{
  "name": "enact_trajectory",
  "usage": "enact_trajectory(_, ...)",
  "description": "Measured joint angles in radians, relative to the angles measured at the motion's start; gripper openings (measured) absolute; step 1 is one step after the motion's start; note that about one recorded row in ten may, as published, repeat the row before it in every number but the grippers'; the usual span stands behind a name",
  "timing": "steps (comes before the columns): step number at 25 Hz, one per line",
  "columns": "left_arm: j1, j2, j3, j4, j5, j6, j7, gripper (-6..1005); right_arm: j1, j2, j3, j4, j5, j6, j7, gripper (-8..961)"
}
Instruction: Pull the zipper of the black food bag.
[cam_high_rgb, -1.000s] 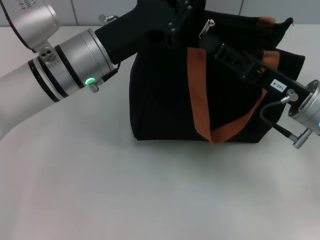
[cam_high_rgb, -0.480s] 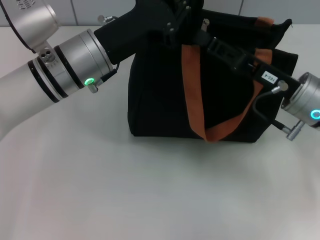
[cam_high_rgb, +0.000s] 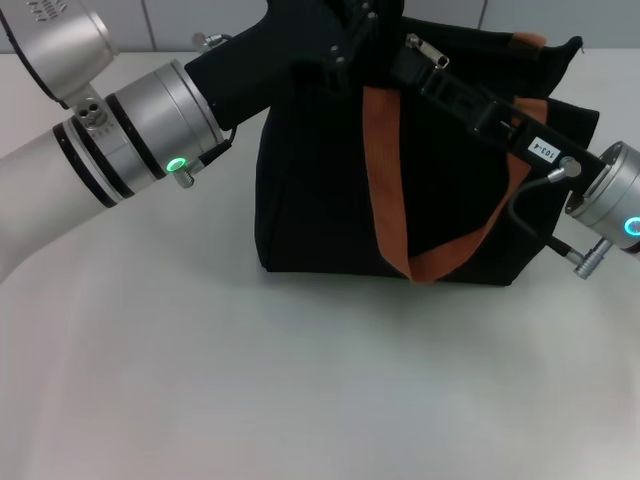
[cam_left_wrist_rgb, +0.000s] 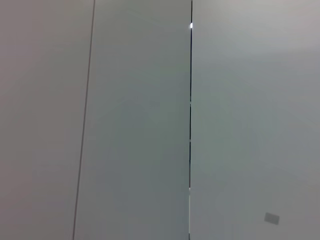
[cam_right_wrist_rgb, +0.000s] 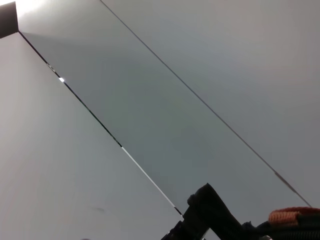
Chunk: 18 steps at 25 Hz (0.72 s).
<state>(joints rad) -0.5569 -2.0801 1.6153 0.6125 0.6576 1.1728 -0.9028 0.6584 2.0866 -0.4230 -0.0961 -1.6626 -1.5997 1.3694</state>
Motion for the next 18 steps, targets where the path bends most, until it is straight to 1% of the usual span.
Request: enact_trajectory(18,0.004,0.0,0.0,-0.002,-0.001,0.003,0.002,83,-0.012,0.001,0.021,0.006,0.005,0.032,0.001,463)
